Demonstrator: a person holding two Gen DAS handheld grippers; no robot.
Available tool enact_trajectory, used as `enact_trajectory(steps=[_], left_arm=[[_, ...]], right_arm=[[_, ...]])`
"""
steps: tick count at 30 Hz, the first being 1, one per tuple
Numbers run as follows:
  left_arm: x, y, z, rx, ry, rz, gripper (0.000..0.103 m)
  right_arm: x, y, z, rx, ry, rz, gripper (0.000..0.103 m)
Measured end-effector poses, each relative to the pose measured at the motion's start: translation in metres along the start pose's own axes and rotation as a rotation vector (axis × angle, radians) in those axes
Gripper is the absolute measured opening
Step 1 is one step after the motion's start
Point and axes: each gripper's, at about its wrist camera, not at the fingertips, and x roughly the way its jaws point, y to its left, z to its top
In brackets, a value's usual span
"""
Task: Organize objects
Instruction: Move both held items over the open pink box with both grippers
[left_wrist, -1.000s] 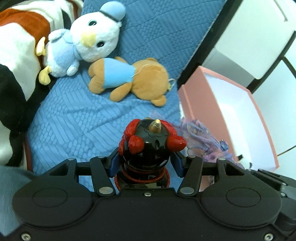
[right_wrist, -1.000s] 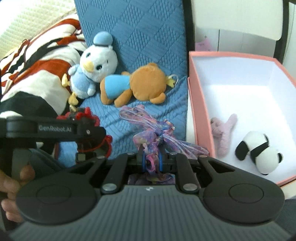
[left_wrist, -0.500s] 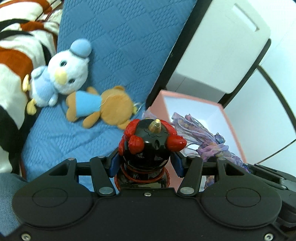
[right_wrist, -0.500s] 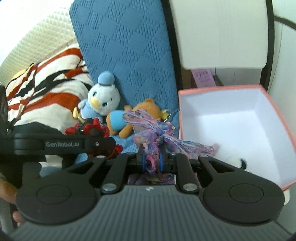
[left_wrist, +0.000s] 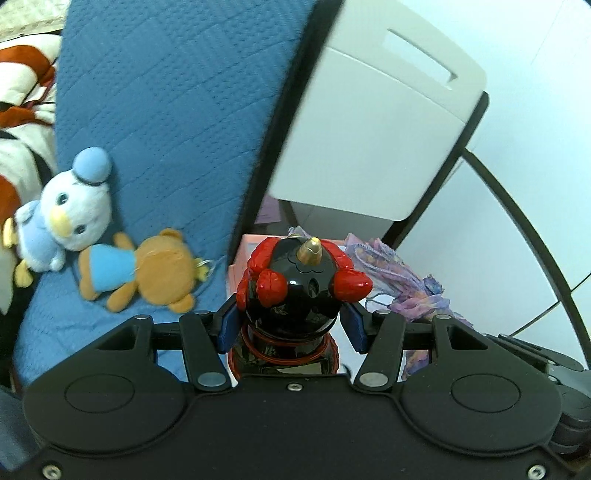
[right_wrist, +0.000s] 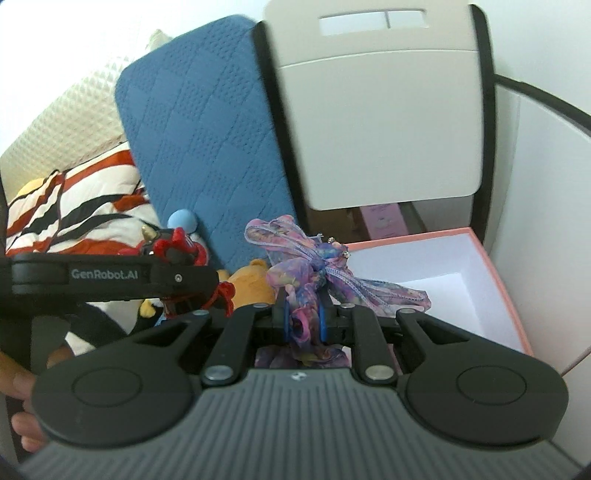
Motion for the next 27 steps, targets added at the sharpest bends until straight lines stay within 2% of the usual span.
enact_trajectory(steps=[7, 13, 27], left_arm=[[0.039, -0.034, -0.001, 0.019, 0.033, -0.030, 0.054], [0.089, -0.054, -0.005, 0.035, 0.100, -0.020, 0.054], [0.199, -0.055, -0.038, 0.045, 0.297, 0.049, 0.054]], right_arm=[[0.006, -0.043, 0.000, 0.019, 0.010, -0.054, 0.018], [0.028, -0.081, -0.013, 0.061, 0.065, -0.091, 0.018], [0.106, -0.156, -0.053, 0.125, 0.229, -0.147, 0.018]])
